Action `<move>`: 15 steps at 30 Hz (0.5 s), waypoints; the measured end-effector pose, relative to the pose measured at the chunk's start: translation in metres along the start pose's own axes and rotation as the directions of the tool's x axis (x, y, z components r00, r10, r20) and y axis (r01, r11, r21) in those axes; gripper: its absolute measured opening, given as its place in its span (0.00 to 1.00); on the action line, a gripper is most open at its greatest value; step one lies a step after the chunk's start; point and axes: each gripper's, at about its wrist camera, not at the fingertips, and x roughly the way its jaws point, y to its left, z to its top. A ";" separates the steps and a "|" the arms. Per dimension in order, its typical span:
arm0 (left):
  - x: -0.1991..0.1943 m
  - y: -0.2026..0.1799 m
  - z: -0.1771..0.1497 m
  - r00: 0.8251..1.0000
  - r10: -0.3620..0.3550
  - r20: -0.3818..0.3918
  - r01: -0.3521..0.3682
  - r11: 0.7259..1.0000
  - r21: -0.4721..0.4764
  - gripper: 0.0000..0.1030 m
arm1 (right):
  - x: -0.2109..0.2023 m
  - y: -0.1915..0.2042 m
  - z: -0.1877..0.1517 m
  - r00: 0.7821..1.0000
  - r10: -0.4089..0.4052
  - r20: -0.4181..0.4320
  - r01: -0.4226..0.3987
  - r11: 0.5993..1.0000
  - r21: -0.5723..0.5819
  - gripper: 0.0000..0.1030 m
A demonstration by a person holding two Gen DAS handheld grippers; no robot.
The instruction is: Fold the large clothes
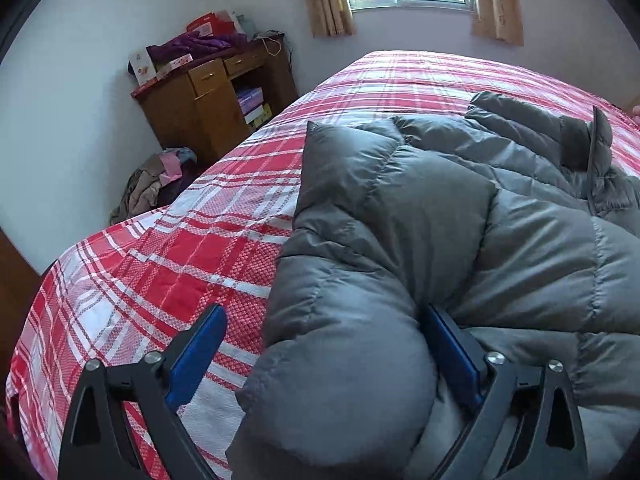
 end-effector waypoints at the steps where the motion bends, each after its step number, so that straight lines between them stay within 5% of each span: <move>1: 0.001 -0.001 -0.001 1.000 0.006 -0.001 -0.006 1.000 0.004 0.97 | 0.003 0.001 -0.003 1.000 -0.006 -0.002 0.006 1.000 -0.014 0.54; 15: 0.011 -0.007 0.001 0.999 0.022 -0.025 -0.022 1.000 0.015 0.99 | 0.022 0.007 -0.009 0.993 -0.077 -0.086 0.072 0.996 -0.058 0.55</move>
